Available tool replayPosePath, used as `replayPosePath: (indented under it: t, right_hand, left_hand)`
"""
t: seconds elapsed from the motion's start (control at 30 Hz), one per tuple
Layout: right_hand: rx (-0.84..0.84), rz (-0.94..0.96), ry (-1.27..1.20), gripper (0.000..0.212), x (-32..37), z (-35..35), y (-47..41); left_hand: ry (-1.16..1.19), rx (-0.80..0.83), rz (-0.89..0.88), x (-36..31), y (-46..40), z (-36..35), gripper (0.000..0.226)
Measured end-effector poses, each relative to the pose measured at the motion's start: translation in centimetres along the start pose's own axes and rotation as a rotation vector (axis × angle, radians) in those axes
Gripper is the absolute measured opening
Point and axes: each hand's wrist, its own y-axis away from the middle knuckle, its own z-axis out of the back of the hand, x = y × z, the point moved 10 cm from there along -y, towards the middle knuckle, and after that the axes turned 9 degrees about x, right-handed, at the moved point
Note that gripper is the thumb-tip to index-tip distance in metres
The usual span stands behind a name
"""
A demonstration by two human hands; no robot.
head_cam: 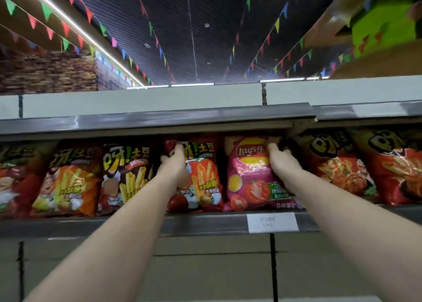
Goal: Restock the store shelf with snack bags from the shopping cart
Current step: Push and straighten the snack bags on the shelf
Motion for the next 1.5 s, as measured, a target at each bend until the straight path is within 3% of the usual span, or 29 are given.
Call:
replayPosePath:
  t: [0.1, 0.2, 0.33, 0.63, 0.8, 1.03, 1.2, 1.5]
  right_hand:
    - [-0.144, 0.245, 0.150, 0.059, 3.1, 1.1, 2.9]
    - [-0.086, 0.463, 0.252, 0.053, 4.7, -1.4, 6.1]
    - [-0.046, 0.609, 0.349, 0.051, 5.9, -3.7, 9.2]
    - [0.168, 0.636, 0.317, 0.048, 7.5, -8.5, 13.1]
    - [0.263, 0.686, 0.270, 0.042, 7.9, -10.1, 14.7]
    - [0.426, 0.614, 0.280, 0.053, 4.9, -13.0, 17.0]
    - [0.431, 0.610, 0.246, 0.051, 7.1, -13.0, 17.4]
    - [0.325, 0.594, 0.252, 0.053, 11.3, -18.4, 16.6]
  left_hand:
    - [-0.162, -0.067, -0.126, -1.0, 1.9, 0.8, 0.054]
    - [-0.194, -0.053, -0.225, -1.0, 3.9, 0.5, 0.057]
    - [-0.212, -0.021, -0.306, -0.4, 6.3, 0.9, 0.053]
    - [-0.285, -0.122, -0.292, -0.1, 10.6, 5.1, 0.050]
    - [-0.357, -0.155, -0.189, 1.2, 12.2, 6.4, 0.051]
    - [-0.421, -0.222, -0.064, 4.2, 15.5, 10.2, 0.049]
    - [-0.465, -0.288, -0.063, 3.3, 15.7, 14.1, 0.050]
    - [-0.451, -0.229, -0.091, 6.2, 9.4, 21.2, 0.054]
